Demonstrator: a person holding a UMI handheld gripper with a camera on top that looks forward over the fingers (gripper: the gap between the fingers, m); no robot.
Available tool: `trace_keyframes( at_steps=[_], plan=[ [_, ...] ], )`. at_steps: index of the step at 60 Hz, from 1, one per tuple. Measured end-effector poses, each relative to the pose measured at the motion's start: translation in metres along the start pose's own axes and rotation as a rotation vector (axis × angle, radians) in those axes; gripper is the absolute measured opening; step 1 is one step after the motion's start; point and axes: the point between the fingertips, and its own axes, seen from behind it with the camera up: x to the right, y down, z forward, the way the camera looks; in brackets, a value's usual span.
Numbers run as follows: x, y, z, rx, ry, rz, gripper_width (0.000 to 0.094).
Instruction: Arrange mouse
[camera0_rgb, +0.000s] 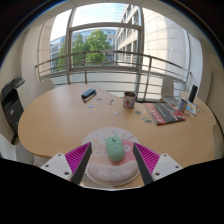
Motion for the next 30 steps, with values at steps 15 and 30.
trace_keyframes(
  at_steps=[15,30],
  plan=[
    [-0.002,0.004,-0.095,0.05,0.024,-0.031,0.085],
    [0.002,0.016,-0.148,0.067,0.037,-0.031,0.085]
  ],
)
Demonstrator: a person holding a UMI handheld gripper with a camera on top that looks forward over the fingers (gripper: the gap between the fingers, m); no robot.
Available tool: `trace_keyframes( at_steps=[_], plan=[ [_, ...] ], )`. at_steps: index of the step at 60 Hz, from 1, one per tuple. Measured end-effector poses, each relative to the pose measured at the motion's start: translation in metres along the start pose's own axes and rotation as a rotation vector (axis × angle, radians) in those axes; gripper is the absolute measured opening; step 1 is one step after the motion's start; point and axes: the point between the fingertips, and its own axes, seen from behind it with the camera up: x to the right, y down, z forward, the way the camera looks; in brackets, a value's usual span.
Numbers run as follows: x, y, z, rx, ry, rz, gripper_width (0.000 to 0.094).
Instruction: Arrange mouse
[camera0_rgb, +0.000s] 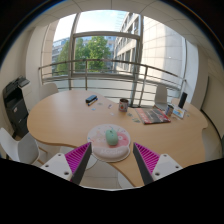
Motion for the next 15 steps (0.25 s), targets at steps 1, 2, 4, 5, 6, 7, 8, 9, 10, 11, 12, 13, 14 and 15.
trace_keyframes(
  at_steps=[1,2,4,5,6,7,8,9,10,11,12,13,14,15],
  plan=[
    [0.0,0.0,-0.002,0.001,0.0,-0.001,0.0851],
    [0.0,0.001,-0.003,0.001,0.0,-0.002,0.085],
    [0.001,0.003,-0.006,-0.003,-0.001,-0.006,0.0852],
    [0.001,0.003,-0.007,-0.004,-0.001,-0.007,0.0851],
    [0.001,0.003,-0.008,-0.005,-0.002,-0.009,0.0851],
    [0.001,0.004,-0.008,-0.004,-0.002,-0.01,0.0852],
    [0.001,0.004,-0.009,-0.004,-0.003,-0.014,0.085],
    [0.001,0.004,-0.01,-0.005,-0.005,-0.017,0.0851],
    [0.001,0.005,-0.011,-0.006,-0.006,-0.021,0.0852],
    [0.001,0.005,-0.012,-0.007,-0.008,-0.024,0.0852],
    [0.001,0.006,-0.013,-0.006,-0.009,-0.025,0.085],
    [0.001,0.005,-0.014,-0.005,-0.01,-0.024,0.0851],
    [0.001,0.005,-0.015,-0.003,-0.011,-0.023,0.085],
    [0.001,0.006,-0.015,-0.002,-0.012,-0.022,0.0852]
  ],
)
